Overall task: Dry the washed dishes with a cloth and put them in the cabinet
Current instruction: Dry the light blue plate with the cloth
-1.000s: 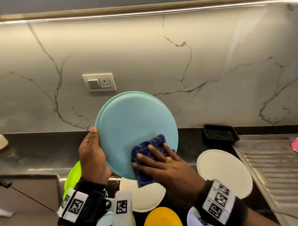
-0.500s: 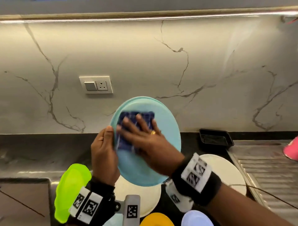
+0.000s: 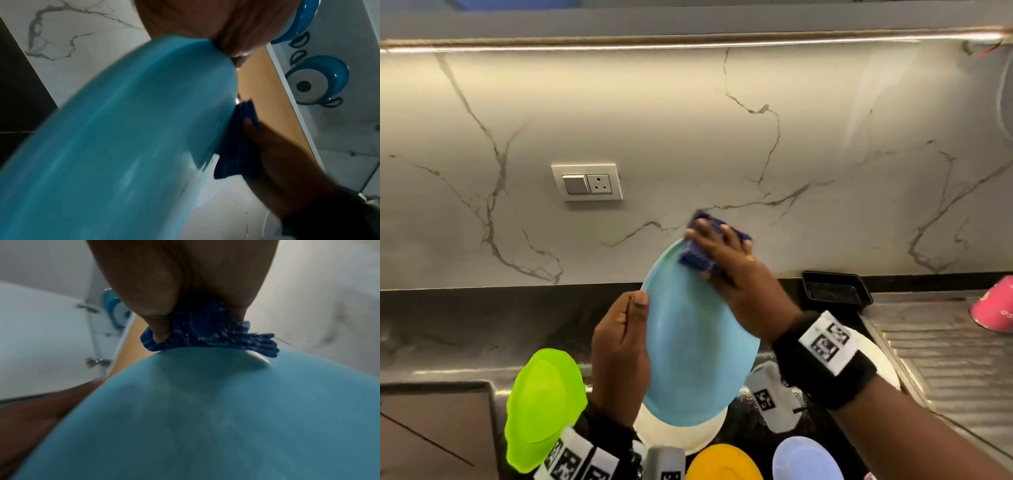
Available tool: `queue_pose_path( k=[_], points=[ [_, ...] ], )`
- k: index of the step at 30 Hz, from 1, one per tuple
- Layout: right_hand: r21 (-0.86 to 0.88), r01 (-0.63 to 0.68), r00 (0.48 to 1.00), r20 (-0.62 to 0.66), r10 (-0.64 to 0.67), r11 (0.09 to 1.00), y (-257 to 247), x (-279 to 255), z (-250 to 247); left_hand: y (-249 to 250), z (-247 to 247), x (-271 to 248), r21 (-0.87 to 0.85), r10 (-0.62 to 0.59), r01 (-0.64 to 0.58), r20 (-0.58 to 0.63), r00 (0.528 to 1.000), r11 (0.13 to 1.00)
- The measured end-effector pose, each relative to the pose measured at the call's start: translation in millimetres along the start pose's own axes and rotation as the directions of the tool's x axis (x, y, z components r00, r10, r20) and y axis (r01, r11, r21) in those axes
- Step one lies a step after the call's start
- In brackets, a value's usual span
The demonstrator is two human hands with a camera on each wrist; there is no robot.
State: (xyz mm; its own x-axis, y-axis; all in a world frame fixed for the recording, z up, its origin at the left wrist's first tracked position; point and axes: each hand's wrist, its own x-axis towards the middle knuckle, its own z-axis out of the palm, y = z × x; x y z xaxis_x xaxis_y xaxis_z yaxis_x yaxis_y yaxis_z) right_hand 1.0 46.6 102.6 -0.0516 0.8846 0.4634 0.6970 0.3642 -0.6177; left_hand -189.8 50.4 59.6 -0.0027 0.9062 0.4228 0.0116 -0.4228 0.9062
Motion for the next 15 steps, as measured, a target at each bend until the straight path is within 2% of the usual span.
queue_pose_path(
  k=[2, 4, 6, 8, 10, 11, 13, 15],
  points=[
    [-0.237, 0.225, 0.974, 0.083, -0.211, 0.945, -37.0, -6.3, 15.4, -0.1, -8.8, 3.4, 0.001, 0.003, -0.003, -0.022, 1.0, 1.0],
    [-0.372, 0.344, 0.939, 0.161, -0.305, 0.862, -52.1, -14.0, 25.1, 2.4, -19.9, 4.6, 0.003, 0.013, -0.013, -0.038, 0.999, 1.0],
    [-0.376, 0.288, 0.958, 0.121, -0.262, 0.881, -49.3, -9.7, 21.8, 6.3, -29.1, 2.6, 0.083, 0.048, -0.045, -0.04, 0.998, 0.996],
    [-0.308, 0.066, 0.998, 0.01, -0.067, 0.949, -39.8, 0.4, 13.3, 11.0, -35.4, -3.2, 0.18, 0.079, -0.072, -0.03, 0.996, 0.981],
    [-0.212, -0.162, 0.986, -0.067, 0.151, 0.964, -33.8, 8.1, 3.8, 12.1, -40.3, -7.8, 0.255, 0.117, -0.108, -0.022, 0.993, 0.961],
    [-0.188, -0.193, 0.98, -0.075, 0.182, 0.963, -35.4, 8.1, 3.9, 12.3, -42.0, -8.8, 0.3, 0.139, -0.127, -0.018, 0.99, 0.946],
    [-0.212, -0.097, 0.994, -0.062, 0.085, 0.972, -54.8, 1.1, 13.1, 13.2, -44.2, -7.5, 0.38, 0.174, -0.157, -0.012, 0.985, 0.912],
    [-0.33, 0.099, 0.993, -0.028, -0.115, 0.939, -77.8, -10.1, 31.4, 14.1, -48.1, -3.6, 0.387, 0.204, -0.183, -0.016, 0.979, 0.904]
  ],
)
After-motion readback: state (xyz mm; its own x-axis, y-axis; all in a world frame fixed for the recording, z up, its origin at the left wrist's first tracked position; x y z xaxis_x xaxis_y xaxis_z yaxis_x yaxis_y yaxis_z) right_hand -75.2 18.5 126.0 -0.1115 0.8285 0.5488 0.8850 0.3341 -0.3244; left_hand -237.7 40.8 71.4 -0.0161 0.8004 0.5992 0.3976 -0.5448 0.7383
